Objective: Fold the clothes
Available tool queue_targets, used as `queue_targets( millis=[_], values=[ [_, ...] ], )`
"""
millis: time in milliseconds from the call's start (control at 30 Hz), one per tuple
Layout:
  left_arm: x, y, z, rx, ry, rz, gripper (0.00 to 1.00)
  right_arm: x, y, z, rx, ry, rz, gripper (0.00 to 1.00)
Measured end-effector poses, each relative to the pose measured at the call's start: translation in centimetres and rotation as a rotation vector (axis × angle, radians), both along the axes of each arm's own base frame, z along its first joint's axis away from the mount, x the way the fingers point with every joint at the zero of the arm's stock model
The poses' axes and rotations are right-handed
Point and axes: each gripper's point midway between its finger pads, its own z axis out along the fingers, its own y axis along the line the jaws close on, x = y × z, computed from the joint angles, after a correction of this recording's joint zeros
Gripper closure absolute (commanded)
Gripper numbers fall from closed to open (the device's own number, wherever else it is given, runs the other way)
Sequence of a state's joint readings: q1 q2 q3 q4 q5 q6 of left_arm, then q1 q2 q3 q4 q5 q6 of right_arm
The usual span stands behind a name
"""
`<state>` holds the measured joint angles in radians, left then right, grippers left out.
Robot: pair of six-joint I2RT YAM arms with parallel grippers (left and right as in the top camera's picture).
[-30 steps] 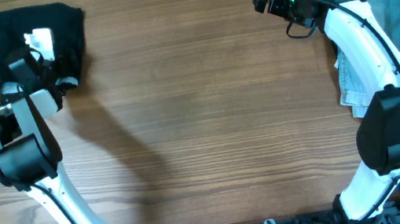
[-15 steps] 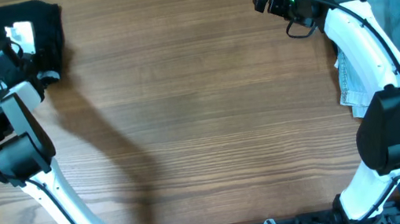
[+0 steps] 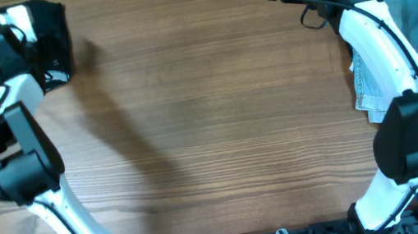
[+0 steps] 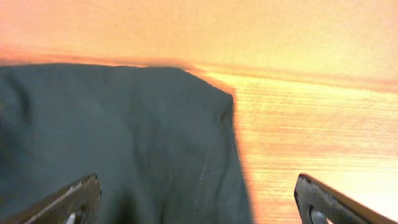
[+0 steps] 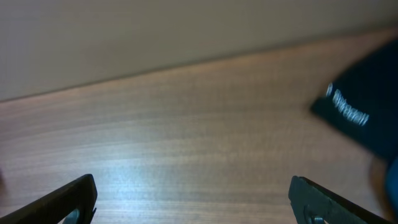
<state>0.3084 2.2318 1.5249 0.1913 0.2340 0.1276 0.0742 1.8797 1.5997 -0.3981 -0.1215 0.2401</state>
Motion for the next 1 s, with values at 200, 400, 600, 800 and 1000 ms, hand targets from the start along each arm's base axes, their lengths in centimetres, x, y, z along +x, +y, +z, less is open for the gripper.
queue_targets(
  millis=[200, 400, 600, 800, 1000],
  values=[
    [-8.4, -3.2, 17.6, -0.096, -0.013, 0.038, 0.00, -7.7, 0.4, 14.7, -0.045, -0.230, 0.104, 0.00],
    [-15.2, -6.0, 18.9, -0.187, 0.147, 0.049, 0.00, -18.4, 0.8, 19.5, -0.070, -0.232, 0.209, 0.00],
    [-15.4, -6.0, 18.7, -0.193, 0.158, 0.052, 0.00, -23.1, 0.6, 21.1, -0.070, -0.247, 0.217, 0.00],
    [-15.4, -6.0, 18.6, -0.194, 0.159, 0.053, 0.00, -22.0, 0.6, 18.9, -0.074, -0.176, 0.223, 0.00],
    [-15.4, -6.1, 18.6, -0.197, 0.161, 0.051, 0.00, -21.0, 0.1, 17.4, -0.129, -0.491, 0.190, 0.00]
  ],
)
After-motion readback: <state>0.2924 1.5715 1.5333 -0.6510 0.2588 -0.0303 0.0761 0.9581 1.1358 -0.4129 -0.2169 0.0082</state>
